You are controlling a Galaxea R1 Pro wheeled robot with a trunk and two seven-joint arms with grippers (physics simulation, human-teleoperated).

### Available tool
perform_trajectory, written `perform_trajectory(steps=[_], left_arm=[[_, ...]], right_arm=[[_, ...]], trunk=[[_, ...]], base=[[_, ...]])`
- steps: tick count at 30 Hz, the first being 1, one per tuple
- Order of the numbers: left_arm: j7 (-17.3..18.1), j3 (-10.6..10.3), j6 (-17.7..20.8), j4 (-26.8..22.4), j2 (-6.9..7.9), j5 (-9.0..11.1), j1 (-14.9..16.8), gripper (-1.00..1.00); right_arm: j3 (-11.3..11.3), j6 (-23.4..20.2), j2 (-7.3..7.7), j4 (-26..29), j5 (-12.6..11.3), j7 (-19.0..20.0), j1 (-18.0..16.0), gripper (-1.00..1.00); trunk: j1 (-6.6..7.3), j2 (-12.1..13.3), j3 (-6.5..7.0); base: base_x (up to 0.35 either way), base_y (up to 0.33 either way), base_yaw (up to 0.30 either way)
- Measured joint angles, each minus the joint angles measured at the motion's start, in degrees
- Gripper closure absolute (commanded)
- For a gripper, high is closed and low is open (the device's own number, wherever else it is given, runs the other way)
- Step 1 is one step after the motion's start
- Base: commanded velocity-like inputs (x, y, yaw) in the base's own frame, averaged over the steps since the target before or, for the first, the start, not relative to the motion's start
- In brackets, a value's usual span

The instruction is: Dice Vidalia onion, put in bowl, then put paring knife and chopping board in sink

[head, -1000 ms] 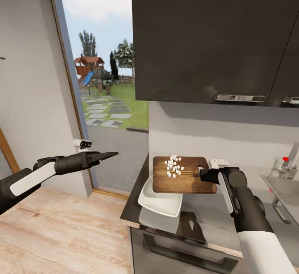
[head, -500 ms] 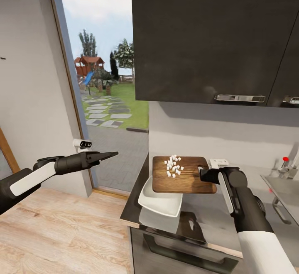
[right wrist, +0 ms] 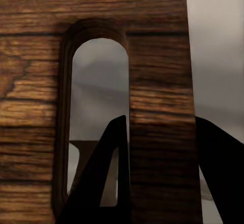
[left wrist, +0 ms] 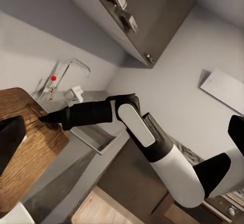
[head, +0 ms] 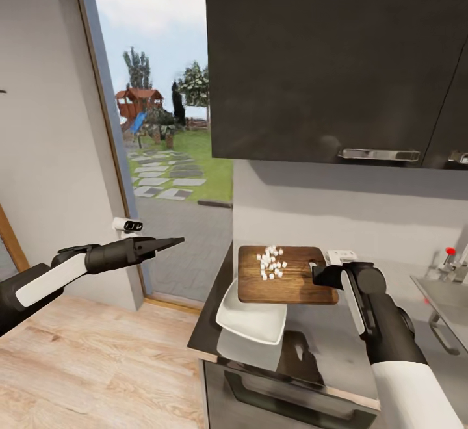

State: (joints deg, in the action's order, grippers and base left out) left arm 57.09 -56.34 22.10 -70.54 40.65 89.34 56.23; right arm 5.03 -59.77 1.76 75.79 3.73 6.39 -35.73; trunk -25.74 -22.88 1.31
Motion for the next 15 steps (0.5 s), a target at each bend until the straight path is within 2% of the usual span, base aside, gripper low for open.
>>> perform_trajectory(steps=[4,15], left_arm=[[0.1,0.0,0.0,0.7,-0.07,0.0,0.0,-1.0],[0.1,0.0,0.3,0.8,-0.09,0.1,0.0,-1.0]], right_arm=[[0.0,0.0,0.0,-0.1,0.1,0.0,0.0,1.0],[0.0,0.0,0.0,-0.2,0.2,-0.1,0.0,1.0]], trunk=[[0.0,0.0,0.0],[-0.02,0.0,0.0]], base=[[0.191,0.0,0.0],[0.014,0.0,0.0]])
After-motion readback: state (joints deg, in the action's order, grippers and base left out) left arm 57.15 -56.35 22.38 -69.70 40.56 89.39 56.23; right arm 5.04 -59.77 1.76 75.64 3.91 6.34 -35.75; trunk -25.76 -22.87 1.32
